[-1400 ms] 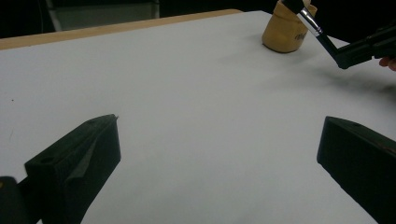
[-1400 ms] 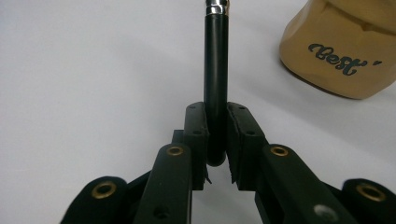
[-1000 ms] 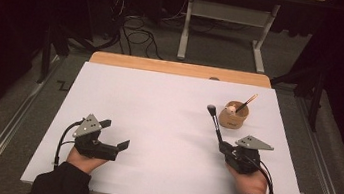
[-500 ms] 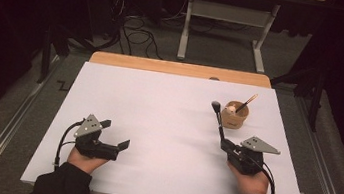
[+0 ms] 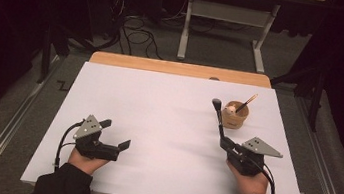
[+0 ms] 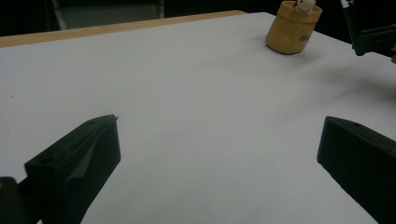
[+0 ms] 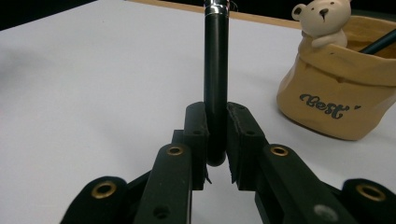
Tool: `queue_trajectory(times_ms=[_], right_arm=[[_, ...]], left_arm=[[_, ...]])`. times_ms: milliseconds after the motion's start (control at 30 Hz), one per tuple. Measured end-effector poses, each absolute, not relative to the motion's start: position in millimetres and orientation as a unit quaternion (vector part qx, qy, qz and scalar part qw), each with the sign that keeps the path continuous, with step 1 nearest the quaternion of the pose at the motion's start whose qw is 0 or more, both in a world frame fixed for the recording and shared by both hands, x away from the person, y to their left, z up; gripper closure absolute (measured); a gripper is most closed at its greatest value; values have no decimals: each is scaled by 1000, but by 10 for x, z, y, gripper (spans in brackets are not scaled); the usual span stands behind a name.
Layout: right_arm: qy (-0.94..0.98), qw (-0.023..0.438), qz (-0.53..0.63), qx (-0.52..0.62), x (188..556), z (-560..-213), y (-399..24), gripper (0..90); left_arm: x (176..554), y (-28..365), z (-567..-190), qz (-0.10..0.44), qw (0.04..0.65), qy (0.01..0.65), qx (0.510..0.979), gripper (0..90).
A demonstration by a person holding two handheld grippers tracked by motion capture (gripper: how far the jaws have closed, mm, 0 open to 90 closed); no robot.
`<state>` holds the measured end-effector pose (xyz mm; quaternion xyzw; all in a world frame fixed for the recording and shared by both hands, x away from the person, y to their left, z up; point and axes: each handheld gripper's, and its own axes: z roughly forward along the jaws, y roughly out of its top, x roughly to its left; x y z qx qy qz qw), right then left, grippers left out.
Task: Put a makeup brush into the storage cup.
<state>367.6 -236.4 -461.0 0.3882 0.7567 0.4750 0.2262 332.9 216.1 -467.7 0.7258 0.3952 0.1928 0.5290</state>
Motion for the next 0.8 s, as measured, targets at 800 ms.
queue_trajectory(times_ms=[800], right_arm=[[758, 240, 493, 353, 3594, -4554, -2258, 808]], left_arm=[[3514, 1696, -4229, 180, 558, 349, 731, 2]])
